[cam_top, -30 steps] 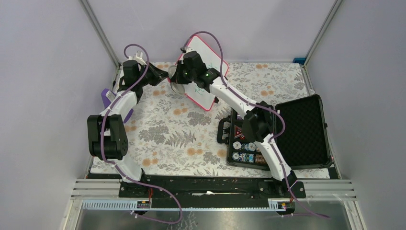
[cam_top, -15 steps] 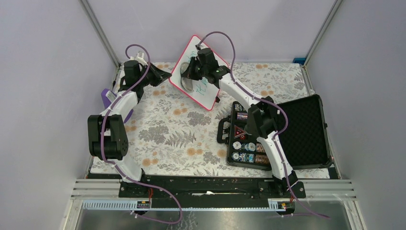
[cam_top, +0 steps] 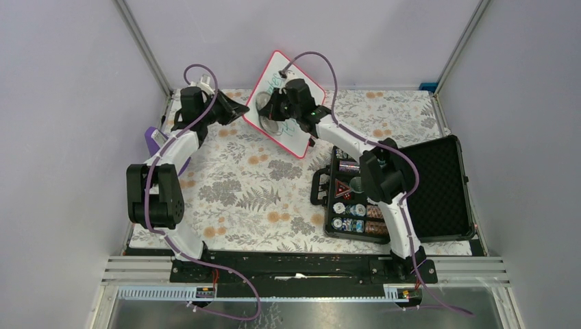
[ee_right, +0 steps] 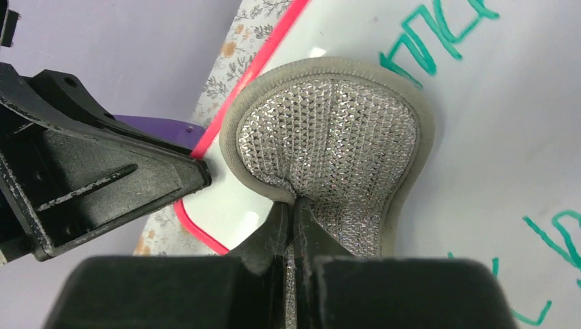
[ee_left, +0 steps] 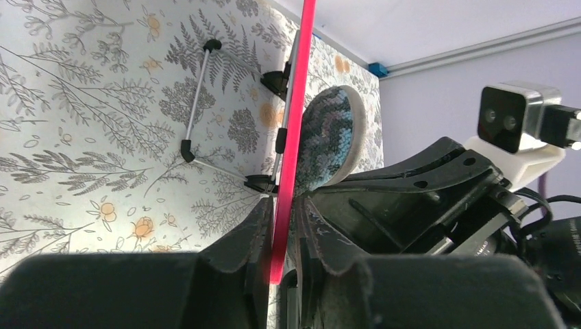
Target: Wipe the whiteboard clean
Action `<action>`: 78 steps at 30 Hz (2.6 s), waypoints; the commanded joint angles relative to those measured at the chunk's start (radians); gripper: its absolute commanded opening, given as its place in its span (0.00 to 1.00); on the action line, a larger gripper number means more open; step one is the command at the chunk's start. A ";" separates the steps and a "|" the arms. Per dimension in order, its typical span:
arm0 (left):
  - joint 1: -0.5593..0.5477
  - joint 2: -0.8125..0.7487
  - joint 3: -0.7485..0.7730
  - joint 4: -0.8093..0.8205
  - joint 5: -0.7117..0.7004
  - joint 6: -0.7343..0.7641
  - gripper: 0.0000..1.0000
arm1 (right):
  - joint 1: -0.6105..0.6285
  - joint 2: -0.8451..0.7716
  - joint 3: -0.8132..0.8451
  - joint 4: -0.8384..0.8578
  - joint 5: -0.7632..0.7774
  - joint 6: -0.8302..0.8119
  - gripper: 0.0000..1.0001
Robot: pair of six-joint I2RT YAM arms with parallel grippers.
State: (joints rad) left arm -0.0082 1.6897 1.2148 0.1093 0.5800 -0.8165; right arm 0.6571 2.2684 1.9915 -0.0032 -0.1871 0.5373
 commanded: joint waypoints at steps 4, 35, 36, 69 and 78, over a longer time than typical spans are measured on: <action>-0.061 0.003 0.018 0.008 0.099 0.005 0.20 | -0.043 -0.101 -0.288 0.166 -0.061 0.139 0.00; -0.079 0.019 0.028 -0.023 0.083 0.011 0.00 | 0.001 -0.164 -0.530 0.435 -0.111 0.175 0.00; -0.079 0.019 0.028 -0.023 0.084 0.011 0.00 | -0.014 -0.156 -0.537 0.419 -0.091 0.209 0.00; -0.079 0.007 0.034 -0.038 0.075 0.018 0.00 | 0.013 -0.175 -0.563 0.428 -0.068 0.222 0.00; -0.079 0.009 0.036 -0.037 0.077 0.016 0.00 | -0.175 -0.106 -0.745 0.541 -0.071 0.485 0.00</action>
State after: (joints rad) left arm -0.0456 1.7050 1.2301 0.0921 0.5797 -0.7715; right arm 0.5411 2.0941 1.2736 0.6426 -0.2691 0.9779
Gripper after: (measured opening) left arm 0.104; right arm 0.023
